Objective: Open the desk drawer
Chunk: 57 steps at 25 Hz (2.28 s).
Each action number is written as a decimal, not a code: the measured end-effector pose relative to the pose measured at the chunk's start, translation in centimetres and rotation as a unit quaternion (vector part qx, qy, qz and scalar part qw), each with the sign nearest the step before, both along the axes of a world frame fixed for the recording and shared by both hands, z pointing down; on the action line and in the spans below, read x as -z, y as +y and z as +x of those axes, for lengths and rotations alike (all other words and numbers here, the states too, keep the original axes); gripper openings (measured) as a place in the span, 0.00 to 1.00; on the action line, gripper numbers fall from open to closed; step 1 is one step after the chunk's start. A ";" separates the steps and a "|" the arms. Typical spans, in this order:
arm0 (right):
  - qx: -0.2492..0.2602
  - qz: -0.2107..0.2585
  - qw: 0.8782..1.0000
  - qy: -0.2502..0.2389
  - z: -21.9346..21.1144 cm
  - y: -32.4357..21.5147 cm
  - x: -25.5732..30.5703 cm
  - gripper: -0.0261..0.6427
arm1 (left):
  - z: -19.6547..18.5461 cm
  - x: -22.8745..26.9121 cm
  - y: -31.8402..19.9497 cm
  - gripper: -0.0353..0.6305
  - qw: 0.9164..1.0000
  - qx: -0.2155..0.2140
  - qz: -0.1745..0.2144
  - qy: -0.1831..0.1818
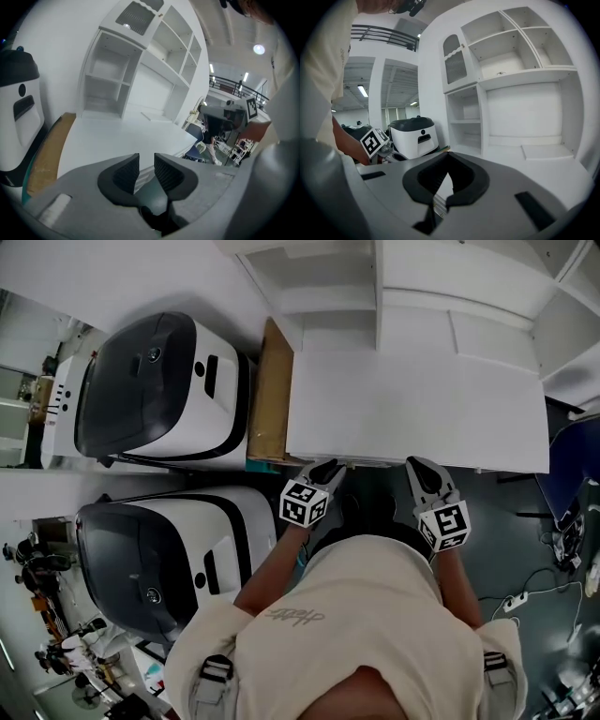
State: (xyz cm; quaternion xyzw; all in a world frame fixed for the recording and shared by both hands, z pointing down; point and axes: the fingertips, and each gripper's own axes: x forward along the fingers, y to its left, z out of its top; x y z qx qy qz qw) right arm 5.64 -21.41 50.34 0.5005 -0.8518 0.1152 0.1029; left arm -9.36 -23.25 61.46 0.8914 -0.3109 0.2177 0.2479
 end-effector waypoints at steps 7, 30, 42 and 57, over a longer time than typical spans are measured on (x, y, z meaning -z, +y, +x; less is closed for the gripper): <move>-0.016 -0.015 1.000 0.013 0.7 0.4 -1.6 0.03 | -0.9 -7.3 1.6 0.20 0.997 -0.015 -0.061 -0.049; 0.009 -0.064 0.997 0.035 1.5 -1.6 -5.4 0.03 | 0.1 -23.9 -0.4 0.20 0.975 0.029 -0.200 -0.096; 0.022 -0.086 0.996 0.027 1.7 -1.5 -7.5 0.03 | 0.4 -28.4 -1.4 0.20 0.967 0.031 -0.224 -0.118; 0.013 -0.097 0.995 0.010 2.8 -1.3 -8.6 0.03 | 1.0 -29.6 -2.2 0.18 0.962 0.066 -0.237 -0.123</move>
